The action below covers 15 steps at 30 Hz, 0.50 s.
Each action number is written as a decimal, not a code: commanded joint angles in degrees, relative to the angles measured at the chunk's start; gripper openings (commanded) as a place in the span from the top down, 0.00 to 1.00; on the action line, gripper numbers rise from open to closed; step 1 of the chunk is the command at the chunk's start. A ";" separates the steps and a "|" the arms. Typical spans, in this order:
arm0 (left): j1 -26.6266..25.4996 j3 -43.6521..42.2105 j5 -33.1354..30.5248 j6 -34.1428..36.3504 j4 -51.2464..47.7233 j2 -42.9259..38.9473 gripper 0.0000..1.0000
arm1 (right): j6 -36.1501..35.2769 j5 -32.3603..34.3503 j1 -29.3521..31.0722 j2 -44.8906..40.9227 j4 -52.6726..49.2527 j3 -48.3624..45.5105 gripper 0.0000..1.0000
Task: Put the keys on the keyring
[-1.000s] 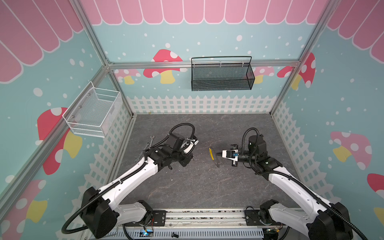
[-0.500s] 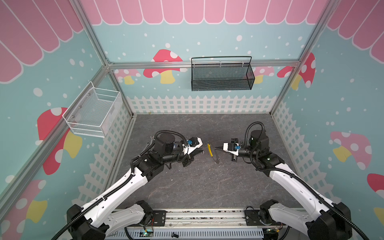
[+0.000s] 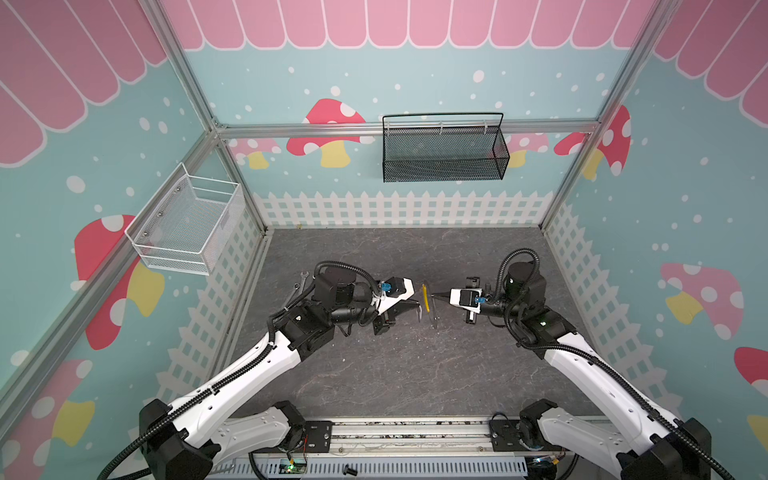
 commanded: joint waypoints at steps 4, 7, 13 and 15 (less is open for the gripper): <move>-1.67 2.30 -0.93 0.16 2.00 1.66 1.00 | -1.54 -1.07 0.55 -1.92 2.23 0.40 1.00; -2.29 2.48 -2.13 0.15 2.50 2.21 1.00 | -1.36 -1.17 0.66 -2.12 2.29 0.31 1.00; -3.80 2.73 -5.64 0.18 3.67 2.92 1.00 | -1.01 -1.22 0.65 -2.30 2.13 -0.21 1.00; -4.15 2.80 -6.93 0.17 4.07 3.03 1.00 | -0.74 -1.29 0.67 -2.16 2.13 -0.39 1.00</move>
